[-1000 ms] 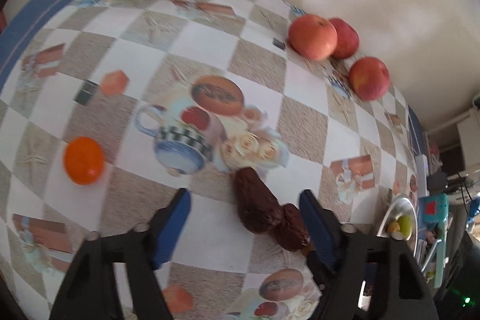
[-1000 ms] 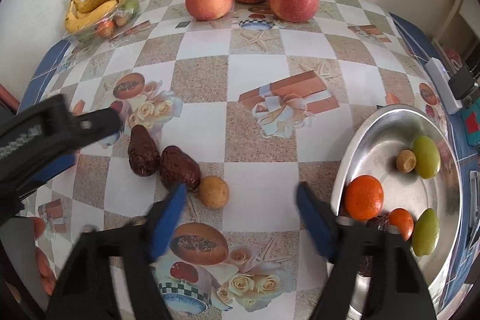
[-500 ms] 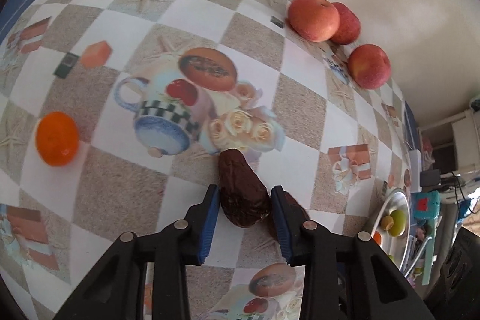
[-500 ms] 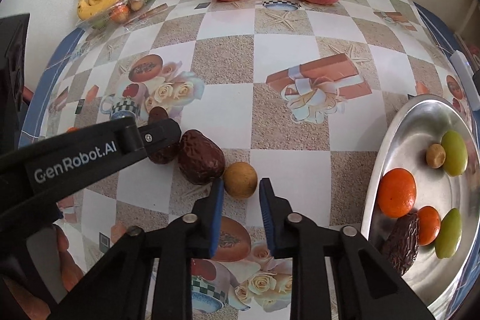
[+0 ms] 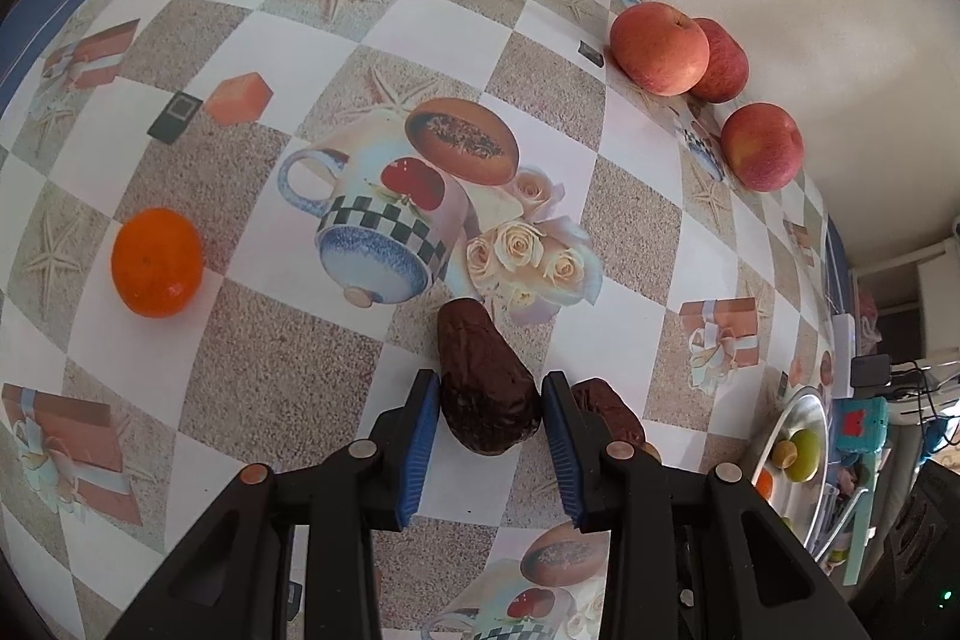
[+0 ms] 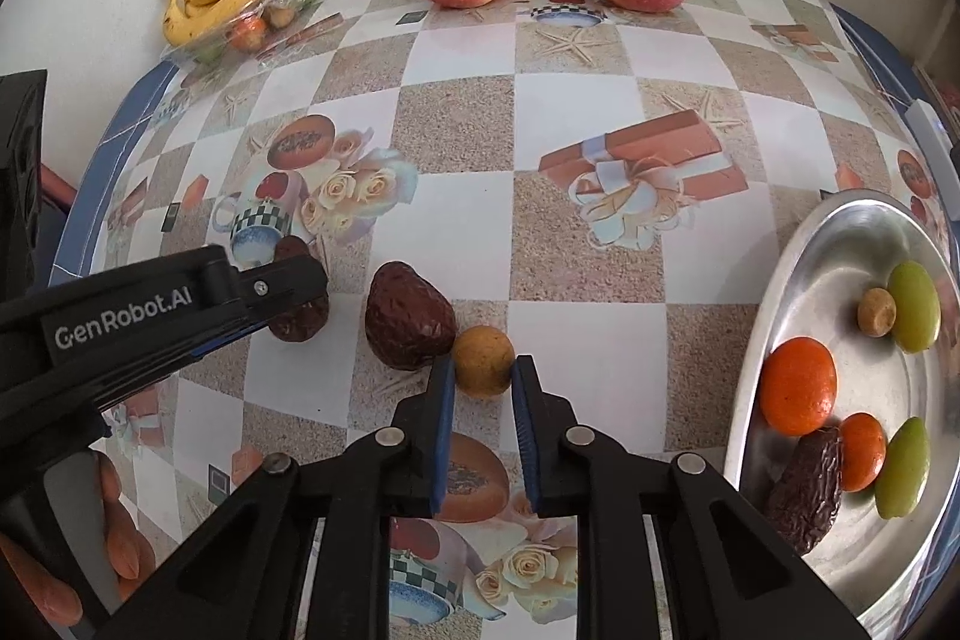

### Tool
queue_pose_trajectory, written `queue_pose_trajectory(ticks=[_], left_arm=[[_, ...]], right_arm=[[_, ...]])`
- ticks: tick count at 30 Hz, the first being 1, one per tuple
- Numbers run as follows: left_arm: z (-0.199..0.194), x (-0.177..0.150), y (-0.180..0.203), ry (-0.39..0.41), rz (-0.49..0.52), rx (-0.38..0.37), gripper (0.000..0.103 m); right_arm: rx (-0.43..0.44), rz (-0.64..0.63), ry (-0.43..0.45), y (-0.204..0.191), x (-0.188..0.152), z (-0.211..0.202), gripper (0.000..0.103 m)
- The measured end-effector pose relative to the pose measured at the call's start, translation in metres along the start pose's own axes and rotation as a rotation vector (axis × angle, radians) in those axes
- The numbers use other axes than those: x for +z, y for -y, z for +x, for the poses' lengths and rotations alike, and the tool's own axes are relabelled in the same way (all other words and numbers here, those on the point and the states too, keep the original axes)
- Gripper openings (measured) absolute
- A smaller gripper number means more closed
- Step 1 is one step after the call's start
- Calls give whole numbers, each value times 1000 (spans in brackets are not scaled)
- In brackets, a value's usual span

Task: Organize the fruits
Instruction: 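Grasp the dark date with the left tool while the right tool grasps the kiwi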

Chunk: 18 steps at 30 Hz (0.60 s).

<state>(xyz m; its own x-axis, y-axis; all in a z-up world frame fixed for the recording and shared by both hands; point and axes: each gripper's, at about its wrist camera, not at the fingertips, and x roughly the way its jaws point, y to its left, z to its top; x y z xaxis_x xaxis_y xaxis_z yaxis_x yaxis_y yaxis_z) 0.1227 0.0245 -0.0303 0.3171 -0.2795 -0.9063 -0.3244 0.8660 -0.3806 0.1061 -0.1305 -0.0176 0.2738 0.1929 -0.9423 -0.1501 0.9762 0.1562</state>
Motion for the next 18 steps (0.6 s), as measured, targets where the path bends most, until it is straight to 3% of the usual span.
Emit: queue_pose_trajectory(ticks=[18], left_arm=[[1,1,-2,2,-11,-6,38]], right_arm=[[-16,0,10,0,3,9,24]])
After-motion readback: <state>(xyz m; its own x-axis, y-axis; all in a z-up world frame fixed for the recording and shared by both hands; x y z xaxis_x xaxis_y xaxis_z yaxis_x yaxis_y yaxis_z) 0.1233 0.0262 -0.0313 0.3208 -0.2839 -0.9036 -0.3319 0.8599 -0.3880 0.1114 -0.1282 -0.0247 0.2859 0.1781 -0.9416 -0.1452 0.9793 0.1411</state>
